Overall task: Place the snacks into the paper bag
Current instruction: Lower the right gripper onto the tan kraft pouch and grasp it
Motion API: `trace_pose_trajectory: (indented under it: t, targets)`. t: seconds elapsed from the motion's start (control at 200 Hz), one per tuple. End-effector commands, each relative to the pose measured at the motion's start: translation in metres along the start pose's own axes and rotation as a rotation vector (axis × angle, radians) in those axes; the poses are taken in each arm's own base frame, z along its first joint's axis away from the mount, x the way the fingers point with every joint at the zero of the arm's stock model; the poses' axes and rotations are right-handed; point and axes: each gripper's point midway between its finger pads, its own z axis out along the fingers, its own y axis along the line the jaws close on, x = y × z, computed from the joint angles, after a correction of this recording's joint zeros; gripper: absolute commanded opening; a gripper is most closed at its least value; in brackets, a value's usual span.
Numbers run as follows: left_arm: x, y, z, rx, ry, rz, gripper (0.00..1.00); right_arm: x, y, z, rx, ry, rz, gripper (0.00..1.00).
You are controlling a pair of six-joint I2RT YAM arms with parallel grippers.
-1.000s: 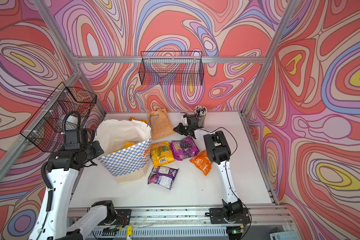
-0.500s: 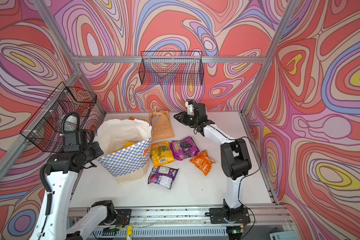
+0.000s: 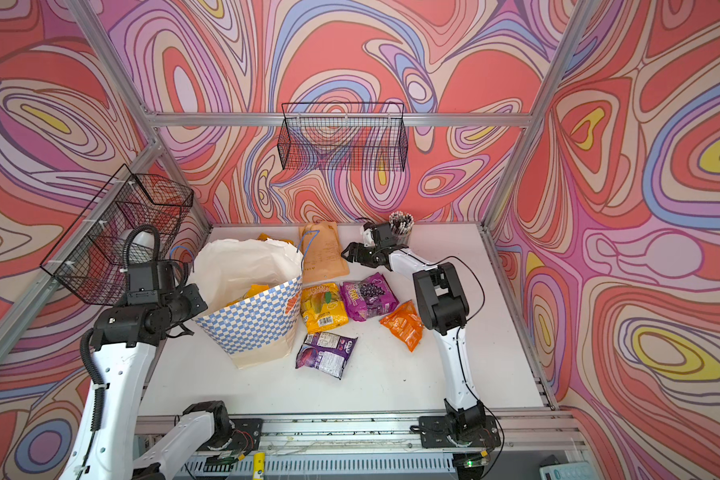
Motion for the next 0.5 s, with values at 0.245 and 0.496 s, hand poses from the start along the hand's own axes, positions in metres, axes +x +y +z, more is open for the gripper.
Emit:
trace_pose_trajectory:
  t: [0.245,0.496]
  targets:
    - [0.003,0.0,0.003,0.008,0.008,0.0,0.0,0.004,-0.014,0.062,0.016,0.022,-0.139,0.86]
    - [0.004,0.001,0.002,0.01,-0.001,0.0,0.0,0.047,-0.021,0.09,0.267,0.108,-0.221,0.86]
